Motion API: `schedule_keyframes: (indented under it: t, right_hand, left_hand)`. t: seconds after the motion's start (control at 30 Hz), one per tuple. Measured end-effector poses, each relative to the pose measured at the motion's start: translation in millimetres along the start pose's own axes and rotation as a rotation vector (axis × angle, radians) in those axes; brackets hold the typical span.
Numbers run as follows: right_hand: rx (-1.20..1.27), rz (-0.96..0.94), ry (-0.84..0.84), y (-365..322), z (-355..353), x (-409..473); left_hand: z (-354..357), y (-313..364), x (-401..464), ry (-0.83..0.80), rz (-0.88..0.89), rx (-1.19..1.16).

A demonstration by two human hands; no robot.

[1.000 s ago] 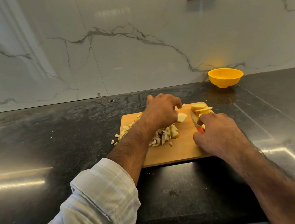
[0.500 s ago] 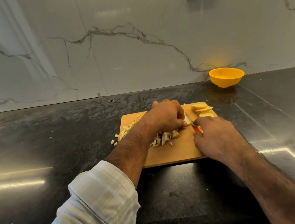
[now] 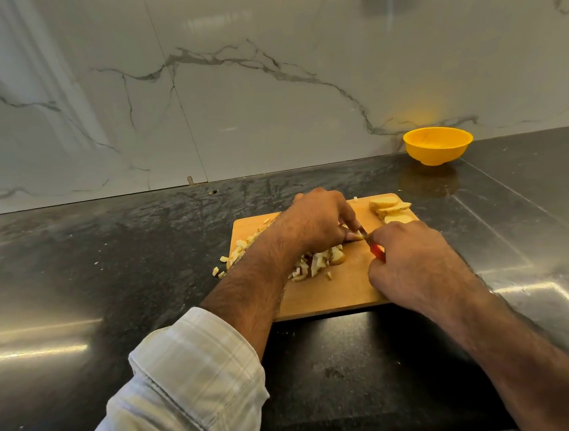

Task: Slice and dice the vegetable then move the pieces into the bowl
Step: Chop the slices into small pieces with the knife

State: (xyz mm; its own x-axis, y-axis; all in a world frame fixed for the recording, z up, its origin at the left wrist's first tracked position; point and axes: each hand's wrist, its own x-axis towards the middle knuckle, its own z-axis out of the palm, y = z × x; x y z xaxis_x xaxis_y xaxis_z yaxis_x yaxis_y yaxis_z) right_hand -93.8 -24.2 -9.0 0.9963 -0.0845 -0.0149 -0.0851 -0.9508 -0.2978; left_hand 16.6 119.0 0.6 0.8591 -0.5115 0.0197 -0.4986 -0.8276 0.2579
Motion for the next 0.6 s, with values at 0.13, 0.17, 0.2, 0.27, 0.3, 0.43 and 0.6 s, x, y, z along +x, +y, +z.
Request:
schedule_keyframes:
  t: [0.13, 0.17, 0.2, 0.27, 0.3, 0.43, 0.6]
  right_hand:
    - [-0.019, -0.019, -0.024, -1, 4, 4]
    - [-0.019, -0.016, -0.021, -2, 4, 5]
    - [-0.017, -0.013, -0.014, -3, 4, 7]
    - [0.0, -0.008, -0.013, -4, 4, 10]
    - [0.02, -0.003, -0.018, -5, 3, 12]
    - [0.058, -0.007, -0.025, -2, 0, 7]
    - [0.035, -0.032, -0.022, 8, -1, -17]
  left_hand:
    - [2, 0, 3, -0.007, 0.01, 0.024]
    - [2, 0, 3, -0.005, 0.011, 0.021]
    - [2, 0, 4, -0.005, 0.012, 0.007]
    - [2, -1, 4, -0.005, 0.014, -0.035]
    - [2, -1, 4, -0.001, 0.015, -0.045]
    - [1, 2, 2, 0.01, 0.004, -0.042]
    - [1, -1, -1, 0.039, 0.004, -0.064]
